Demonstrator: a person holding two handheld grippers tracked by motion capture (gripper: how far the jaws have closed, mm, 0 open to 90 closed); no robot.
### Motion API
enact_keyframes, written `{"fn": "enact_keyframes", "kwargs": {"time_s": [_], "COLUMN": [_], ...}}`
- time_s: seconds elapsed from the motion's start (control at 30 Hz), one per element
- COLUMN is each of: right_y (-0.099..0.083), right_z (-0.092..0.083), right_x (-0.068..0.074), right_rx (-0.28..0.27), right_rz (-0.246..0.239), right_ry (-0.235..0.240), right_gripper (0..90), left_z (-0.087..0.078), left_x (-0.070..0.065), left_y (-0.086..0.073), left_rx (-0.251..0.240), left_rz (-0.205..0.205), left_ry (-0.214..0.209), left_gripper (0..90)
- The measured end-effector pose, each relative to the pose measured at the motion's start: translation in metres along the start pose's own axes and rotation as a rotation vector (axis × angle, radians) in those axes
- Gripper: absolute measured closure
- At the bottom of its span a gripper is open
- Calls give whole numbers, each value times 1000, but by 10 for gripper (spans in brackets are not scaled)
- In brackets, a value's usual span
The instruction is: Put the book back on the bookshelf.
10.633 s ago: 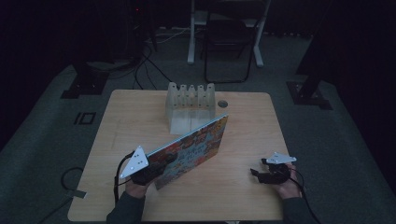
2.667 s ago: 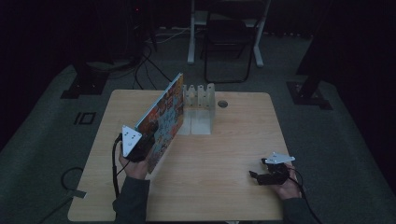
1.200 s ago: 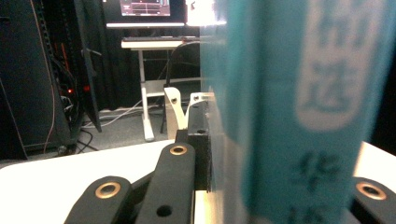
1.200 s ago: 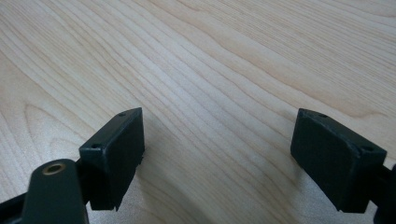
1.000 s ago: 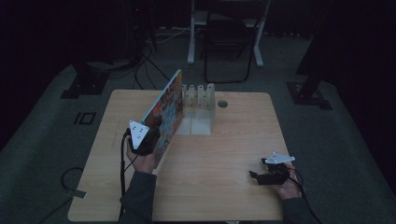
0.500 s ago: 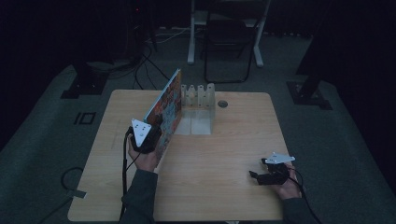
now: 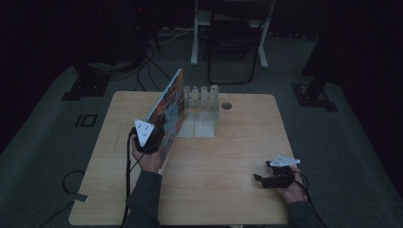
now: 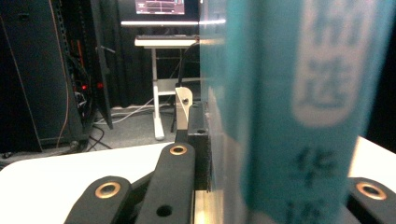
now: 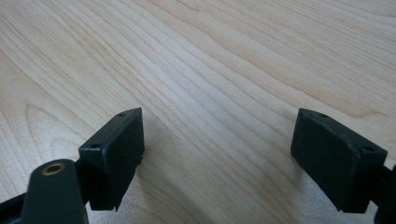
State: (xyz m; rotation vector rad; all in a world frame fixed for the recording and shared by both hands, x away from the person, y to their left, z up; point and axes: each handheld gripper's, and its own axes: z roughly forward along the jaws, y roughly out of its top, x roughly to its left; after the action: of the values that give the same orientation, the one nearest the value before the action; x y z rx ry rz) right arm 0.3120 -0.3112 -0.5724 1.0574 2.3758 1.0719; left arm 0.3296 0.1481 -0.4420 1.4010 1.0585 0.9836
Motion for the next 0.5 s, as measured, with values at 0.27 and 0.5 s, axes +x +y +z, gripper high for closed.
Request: {"fn": "enact_keyframes", "kwargs": {"time_s": [0.27,0.5], "right_y": [0,0], "right_z": [0,0], "right_x": [0,0], "right_rx": [0,1], "right_rz": [0,0], "right_ry": [0,1], "right_gripper": [170,169], "left_z": [3,7], "left_x": [-1,-2], "left_y": [-1,0], "left_rx": [0,2], "left_rz": [-8,4], "left_ry": [17,32], "left_gripper": [808,808]}}
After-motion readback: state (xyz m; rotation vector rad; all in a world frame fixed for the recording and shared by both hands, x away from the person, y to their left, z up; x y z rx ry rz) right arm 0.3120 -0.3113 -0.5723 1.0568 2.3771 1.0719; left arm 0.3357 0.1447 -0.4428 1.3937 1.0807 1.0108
